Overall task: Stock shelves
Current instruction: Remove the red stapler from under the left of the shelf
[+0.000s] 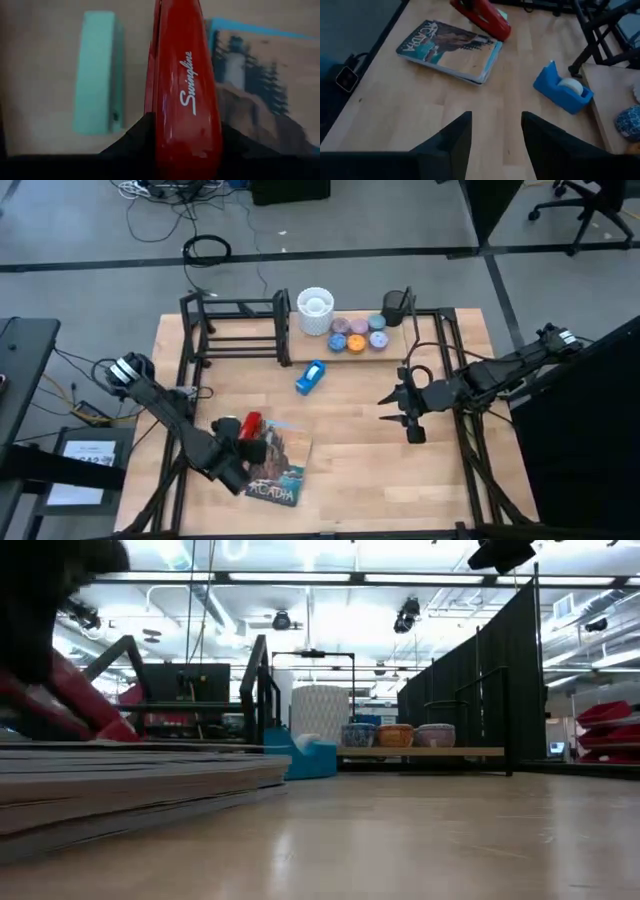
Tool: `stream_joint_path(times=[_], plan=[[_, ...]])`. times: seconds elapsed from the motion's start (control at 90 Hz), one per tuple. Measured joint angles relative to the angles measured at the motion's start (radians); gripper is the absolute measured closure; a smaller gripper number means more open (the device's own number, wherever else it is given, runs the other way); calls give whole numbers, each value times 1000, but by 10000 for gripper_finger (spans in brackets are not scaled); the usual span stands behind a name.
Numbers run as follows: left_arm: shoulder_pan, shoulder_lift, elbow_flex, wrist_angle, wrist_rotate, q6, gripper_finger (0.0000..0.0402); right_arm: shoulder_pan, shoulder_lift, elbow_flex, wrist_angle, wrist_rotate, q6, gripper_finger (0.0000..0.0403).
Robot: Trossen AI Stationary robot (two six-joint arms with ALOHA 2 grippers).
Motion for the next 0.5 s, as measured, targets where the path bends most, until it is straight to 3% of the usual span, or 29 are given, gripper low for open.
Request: stream_joint_path(times=[0.356, 0.5], plan=[[10, 141, -1, 9, 17, -7, 292, -11, 0, 0, 41, 1, -20, 259], [11, 147, -2, 33, 42, 1, 221, -20, 0, 0, 50, 2, -21, 259]])
